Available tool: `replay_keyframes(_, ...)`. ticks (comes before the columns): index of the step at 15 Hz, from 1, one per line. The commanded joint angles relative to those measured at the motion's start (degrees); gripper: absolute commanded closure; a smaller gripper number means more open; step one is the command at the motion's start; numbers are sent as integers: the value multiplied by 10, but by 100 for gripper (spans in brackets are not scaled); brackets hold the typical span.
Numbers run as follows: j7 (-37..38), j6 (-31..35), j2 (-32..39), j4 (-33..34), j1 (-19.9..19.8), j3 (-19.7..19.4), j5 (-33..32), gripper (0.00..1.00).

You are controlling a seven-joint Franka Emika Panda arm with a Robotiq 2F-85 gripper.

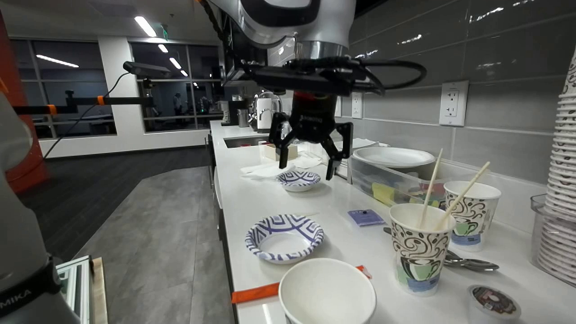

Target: Stack the blue and white plates

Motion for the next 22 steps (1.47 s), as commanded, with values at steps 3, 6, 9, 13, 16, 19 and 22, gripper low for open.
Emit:
replay_keyframes(3,-72,94,62,-28,-23,13,27,0)
replay_keyframes(6,-102,130,91,-35,-33,22,40,0)
replay_keyframes(9,-114,158,116,-40,-43,33,41,0)
replay_keyframes(13,-118,174,137,-43,-55,46,38,25)
replay_keyframes(16,-118,179,147,-45,-61,52,30,51)
replay_keyframes(19,-119,187,154,-46,-66,56,27,73)
replay_keyframes(22,-119,188,156,-44,-70,58,26,95)
